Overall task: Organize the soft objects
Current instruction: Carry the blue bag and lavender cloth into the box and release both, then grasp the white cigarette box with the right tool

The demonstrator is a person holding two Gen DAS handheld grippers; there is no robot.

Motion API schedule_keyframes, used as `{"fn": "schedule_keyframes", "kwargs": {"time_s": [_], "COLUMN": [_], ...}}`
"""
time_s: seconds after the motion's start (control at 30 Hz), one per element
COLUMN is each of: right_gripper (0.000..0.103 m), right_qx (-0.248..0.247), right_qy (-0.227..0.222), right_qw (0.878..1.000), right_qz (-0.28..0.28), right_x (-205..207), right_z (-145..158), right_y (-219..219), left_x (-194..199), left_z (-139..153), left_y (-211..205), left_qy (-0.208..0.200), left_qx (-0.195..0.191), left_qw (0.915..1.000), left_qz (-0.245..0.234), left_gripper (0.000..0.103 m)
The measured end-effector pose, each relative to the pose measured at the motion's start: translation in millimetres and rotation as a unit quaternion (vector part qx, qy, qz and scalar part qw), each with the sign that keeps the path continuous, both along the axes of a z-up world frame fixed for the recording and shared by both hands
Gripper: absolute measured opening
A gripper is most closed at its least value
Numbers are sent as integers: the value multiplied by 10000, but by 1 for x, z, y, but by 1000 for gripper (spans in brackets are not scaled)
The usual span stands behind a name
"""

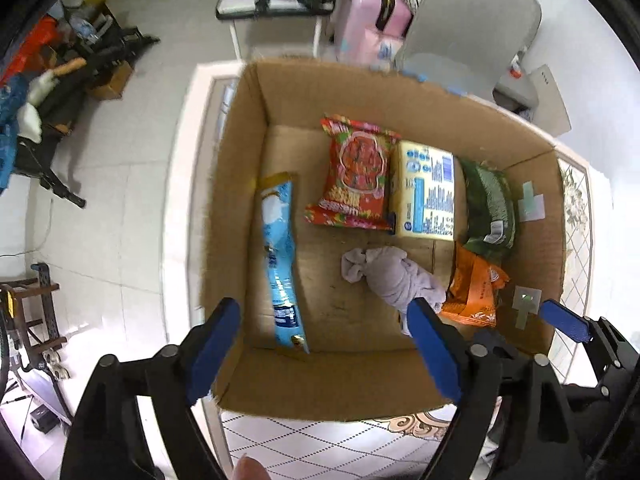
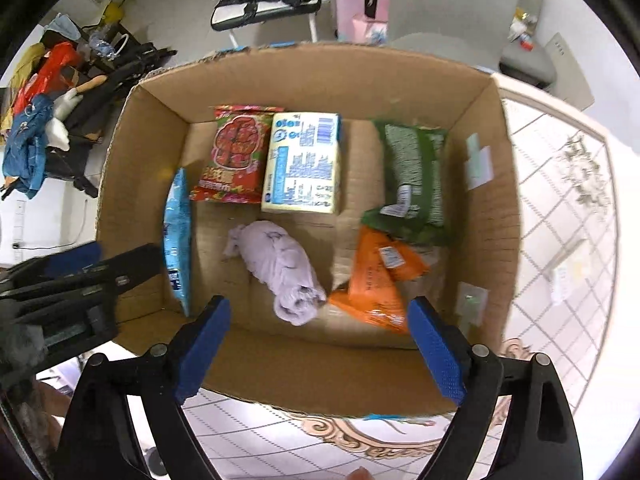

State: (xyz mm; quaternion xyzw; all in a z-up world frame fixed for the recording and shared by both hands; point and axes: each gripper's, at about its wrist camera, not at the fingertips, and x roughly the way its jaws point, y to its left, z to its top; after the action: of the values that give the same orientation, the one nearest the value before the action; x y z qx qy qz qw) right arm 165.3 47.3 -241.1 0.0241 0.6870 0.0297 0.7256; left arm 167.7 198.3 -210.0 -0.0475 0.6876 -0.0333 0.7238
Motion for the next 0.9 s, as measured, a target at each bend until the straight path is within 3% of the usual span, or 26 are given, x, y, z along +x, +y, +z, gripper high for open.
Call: {"fn": "schedule_keyframes", "kwargs": {"time_s": [0.07,0.13,0.4,0.53,0.7,0.9], "right_gripper": [93,93,93,93,94,94], "right_qx": [-95,-151,-65,232,535,415], "right_qy": [-116,-240,-623,-676,-775,-644], "right_qw": [9999,9996,9980,9974,9938,9848], "right_qz": [-15,-8,59,-122,-591,-1559], "right_x": [-8,-16,-53,-64,-76,-86], "right_z": [8,18,61,77,90,79], "right_y": [-8,-11,-16,-34,-83,-191], "left_x": [-6,-13,-46,-61,-69,-63], "left_z": [11,20,61,82,94,87], "left_y": [3,5,0,-12,-39,-93], "left_qy": [-133,-293,-870,-1184,-1344,-1354], "left_qx": [11,42,114,231,305,635], "left_qw": [9999,9995,9960,9927,9904,9885], "left_qz": [56,92,189,69,-54,-235], "left_gripper": [88,99,100,100,100,100]}}
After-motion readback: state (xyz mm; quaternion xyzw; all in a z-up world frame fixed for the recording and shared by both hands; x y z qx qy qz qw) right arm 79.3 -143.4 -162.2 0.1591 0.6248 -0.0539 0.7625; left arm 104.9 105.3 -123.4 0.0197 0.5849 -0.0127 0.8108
